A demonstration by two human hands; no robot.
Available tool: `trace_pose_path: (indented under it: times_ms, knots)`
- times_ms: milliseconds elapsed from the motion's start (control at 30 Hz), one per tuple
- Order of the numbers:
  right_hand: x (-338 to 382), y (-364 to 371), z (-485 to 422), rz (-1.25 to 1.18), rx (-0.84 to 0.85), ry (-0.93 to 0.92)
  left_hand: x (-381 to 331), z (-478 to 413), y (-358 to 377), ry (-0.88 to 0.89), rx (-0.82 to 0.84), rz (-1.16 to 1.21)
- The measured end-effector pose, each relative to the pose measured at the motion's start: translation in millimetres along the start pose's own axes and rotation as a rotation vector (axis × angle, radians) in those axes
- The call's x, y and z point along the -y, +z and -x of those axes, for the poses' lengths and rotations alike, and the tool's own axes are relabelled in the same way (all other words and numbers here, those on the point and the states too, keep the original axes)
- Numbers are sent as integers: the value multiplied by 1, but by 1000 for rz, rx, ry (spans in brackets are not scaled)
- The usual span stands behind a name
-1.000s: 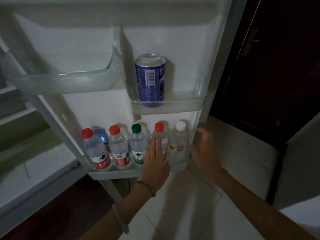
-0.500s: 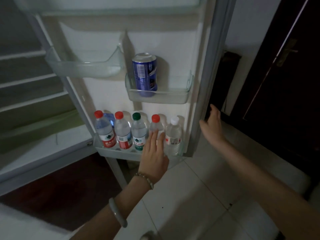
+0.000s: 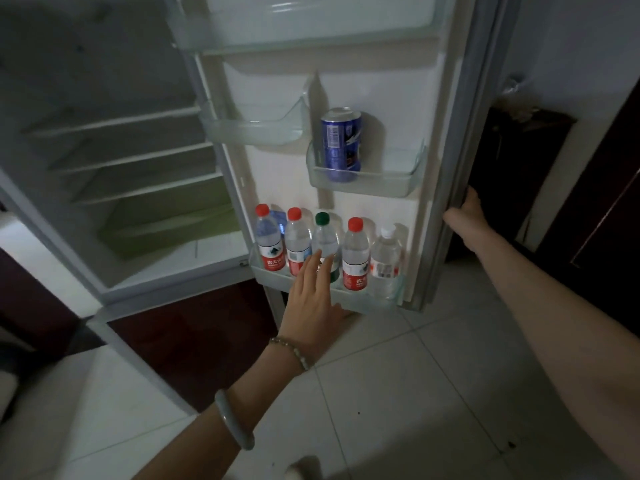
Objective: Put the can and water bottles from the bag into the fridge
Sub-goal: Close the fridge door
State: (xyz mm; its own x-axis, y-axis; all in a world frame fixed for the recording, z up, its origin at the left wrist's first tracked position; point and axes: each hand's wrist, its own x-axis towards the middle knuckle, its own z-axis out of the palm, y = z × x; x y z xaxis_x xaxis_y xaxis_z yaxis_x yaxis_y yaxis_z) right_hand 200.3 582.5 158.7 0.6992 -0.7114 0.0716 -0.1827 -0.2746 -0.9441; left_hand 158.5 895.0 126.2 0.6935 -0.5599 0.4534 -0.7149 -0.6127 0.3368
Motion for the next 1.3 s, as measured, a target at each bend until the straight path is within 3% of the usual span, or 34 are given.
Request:
trace_pose_path:
  times_ms: [300,633,733,867,1167,1300]
  knots:
    - [-22,-8,37,24,11,-145,0,1,13,-15,78,-65]
    - [-33,-16,127,120,27,-426,9,22,11,-25,-32,-68]
    - [-25,-14,147,83,95,-469,15,34,4,-11,-41,-90]
    - [-18,-1,180,156,311,-635,27,55,-8,-81,-76,-96]
    - [6,51,240,219,577,-966,37,117,-62,-156,-202,-7]
    - [12,89,262,297,522,-1125,51,138,-96,-188,-282,-53]
